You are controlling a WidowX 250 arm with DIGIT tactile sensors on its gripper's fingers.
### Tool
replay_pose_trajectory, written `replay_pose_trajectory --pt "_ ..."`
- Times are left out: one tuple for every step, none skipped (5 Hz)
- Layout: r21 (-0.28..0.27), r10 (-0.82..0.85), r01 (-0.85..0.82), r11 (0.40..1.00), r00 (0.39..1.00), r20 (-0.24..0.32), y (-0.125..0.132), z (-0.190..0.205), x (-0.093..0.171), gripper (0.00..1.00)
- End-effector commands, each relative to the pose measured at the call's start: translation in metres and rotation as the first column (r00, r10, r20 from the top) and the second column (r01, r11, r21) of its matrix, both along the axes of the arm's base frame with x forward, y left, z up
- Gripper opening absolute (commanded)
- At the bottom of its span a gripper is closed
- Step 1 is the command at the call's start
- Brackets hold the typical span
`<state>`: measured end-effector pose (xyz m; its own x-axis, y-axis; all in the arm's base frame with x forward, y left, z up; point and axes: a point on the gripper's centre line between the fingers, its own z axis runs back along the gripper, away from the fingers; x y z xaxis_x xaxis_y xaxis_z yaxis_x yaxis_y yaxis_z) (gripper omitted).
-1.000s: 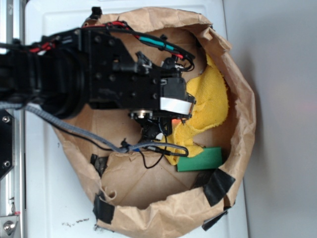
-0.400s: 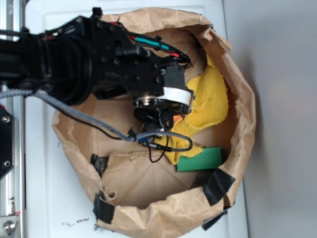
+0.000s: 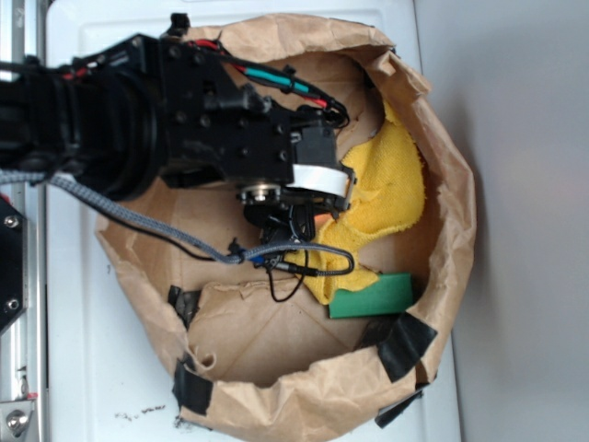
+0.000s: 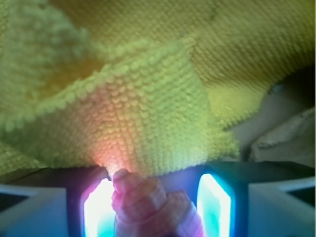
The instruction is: Grab the shell.
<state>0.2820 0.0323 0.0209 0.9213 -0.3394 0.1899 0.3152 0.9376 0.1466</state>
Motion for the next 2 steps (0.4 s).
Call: replay_pose_trajectory --pt "-0.003 0.061 -0.061 0.998 0.983 0.172 -0.019 0.086 -0.019 0.00" --pt "0.021 0.099 -0.105 0.994 0.980 0.174 -0.030 0.114 -0.023 0.00"
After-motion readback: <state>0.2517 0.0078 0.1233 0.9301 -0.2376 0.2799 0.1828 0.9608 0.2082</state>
